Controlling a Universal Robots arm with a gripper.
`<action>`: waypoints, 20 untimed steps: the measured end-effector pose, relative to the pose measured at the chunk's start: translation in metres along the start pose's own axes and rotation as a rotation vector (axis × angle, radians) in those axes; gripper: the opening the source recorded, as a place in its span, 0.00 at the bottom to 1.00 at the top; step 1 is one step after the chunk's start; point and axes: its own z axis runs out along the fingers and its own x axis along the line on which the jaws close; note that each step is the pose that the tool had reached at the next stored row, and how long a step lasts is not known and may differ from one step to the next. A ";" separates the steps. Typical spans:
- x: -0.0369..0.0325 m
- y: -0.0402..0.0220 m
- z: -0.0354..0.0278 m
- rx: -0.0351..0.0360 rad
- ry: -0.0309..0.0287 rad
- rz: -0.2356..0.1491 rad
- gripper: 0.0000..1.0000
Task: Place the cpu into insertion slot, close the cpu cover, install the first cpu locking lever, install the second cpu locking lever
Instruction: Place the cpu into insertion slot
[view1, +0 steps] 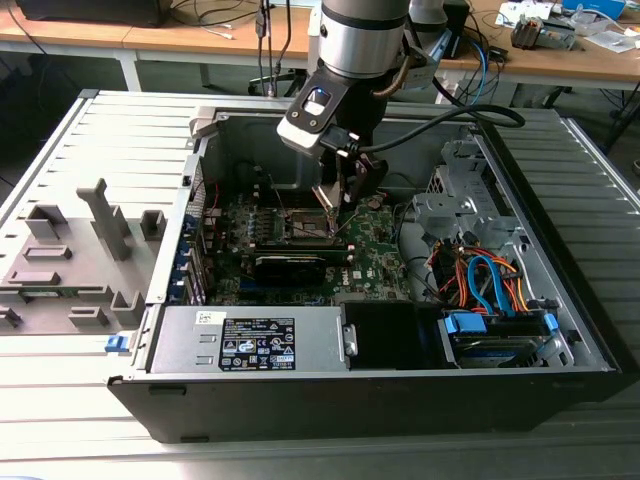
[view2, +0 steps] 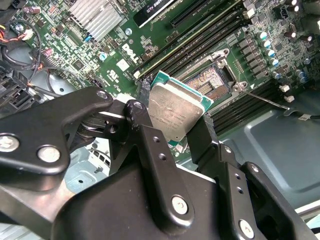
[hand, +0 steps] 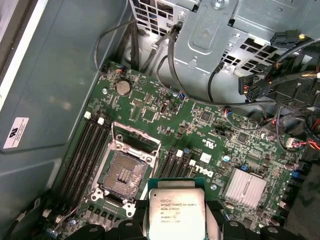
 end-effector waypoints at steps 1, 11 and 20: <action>0.0000 0.0000 0.0000 0.0000 0.0000 0.001 0.55; 0.0000 0.0000 0.0000 -0.0002 0.0001 0.012 0.55; 0.0000 0.0000 0.0001 -0.0003 0.0000 0.022 0.55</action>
